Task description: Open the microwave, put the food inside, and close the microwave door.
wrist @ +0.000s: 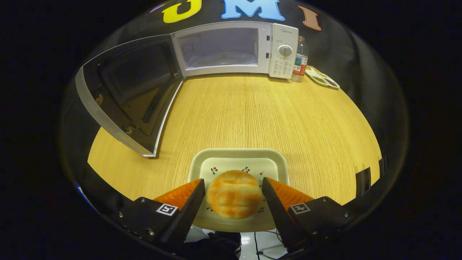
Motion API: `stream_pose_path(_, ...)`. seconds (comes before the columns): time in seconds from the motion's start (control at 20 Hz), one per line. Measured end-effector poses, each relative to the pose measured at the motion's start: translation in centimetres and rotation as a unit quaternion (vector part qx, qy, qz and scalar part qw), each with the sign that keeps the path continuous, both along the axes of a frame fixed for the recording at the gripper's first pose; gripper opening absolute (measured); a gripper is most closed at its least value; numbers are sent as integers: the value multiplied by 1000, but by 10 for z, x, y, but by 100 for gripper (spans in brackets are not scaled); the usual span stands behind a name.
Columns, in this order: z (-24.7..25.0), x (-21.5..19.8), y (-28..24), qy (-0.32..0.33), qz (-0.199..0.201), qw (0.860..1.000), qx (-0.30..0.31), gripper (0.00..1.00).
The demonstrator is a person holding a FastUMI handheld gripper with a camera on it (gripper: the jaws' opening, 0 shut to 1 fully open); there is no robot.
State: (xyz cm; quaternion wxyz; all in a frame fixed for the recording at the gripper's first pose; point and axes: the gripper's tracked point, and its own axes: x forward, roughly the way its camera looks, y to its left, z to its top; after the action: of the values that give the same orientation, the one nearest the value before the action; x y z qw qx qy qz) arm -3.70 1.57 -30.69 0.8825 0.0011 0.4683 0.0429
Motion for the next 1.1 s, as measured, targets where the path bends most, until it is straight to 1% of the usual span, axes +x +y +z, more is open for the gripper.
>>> stream_pose_path(0.05, -1, -1, 2, 5, -1, 1000, 0, 93)
stream_pose_path(0.15, -2, -2, 2, 13, -2, 1000, 3, 89)
stream_pose_path(0.2, -2, -1, 2, 17, -4, 1000, 5, 89)
stream_pose_path(0.25, -3, -3, 3, 20, -7, 1000, 10, 83)
stream_pose_path(0.3, -2, -3, 3, 20, -13, 1000, 16, 83)
stream_pose_path(0.35, -2, -3, 2, 21, -17, 999, 21, 78)
stream_pose_path(0.4, -2, -2, 2, 22, -22, 999, 29, 70)
stream_pose_path(0.5, 0, -3, 5, 28, -27, 998, 53, 70)
stream_pose_path(0.55, 5, 1, 7, 21, -35, 997, 70, 70)
stream_pose_path(0.65, 15, 9, 14, 12, -40, 994, 104, 70)
stream_pose_path(0.85, 35, 36, 29, -20, -29, 990, 140, 70)
stream_pose_path(1.1, 65, 78, 49, -68, -20, 979, 189, 69)
